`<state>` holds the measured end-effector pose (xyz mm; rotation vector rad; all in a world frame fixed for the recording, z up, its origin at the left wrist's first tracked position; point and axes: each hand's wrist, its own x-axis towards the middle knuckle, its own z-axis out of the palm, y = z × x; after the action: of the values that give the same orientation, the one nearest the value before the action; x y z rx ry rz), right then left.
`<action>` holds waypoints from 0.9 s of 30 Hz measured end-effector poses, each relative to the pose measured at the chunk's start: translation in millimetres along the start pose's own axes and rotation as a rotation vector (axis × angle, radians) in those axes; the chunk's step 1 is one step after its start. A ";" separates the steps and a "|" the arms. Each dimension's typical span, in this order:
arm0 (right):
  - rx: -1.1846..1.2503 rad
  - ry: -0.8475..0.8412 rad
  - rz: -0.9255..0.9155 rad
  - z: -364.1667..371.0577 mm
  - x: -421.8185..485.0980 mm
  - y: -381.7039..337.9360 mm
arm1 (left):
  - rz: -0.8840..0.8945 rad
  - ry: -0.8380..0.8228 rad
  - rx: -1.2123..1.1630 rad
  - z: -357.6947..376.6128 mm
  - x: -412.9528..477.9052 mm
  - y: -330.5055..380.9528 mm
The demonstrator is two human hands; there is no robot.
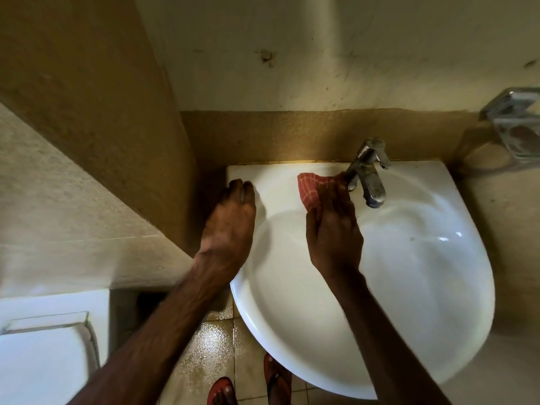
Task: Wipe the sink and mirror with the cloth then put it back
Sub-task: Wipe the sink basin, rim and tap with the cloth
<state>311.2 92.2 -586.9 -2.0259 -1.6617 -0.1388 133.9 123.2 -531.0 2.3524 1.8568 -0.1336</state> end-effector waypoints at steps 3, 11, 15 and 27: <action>-0.020 0.041 -0.013 3.7 19.0 -7.3 | 0.005 0.014 0.026 6.4 -0.8 -0.3; 0.029 -0.025 0.084 5.0 19.2 -13.1 | 0.003 -0.005 0.066 10.6 -1.2 3.1; 0.072 -0.036 0.147 -1.4 -2.2 -7.0 | 0.023 0.018 0.060 13.3 1.0 -2.1; 0.168 -0.004 0.308 2.8 -3.2 -12.6 | 0.038 0.034 -0.013 14.4 0.1 -7.6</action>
<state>297.9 92.2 -586.6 -2.1212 -1.2957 0.1096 126.8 122.6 -545.6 2.3940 1.8209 -0.0780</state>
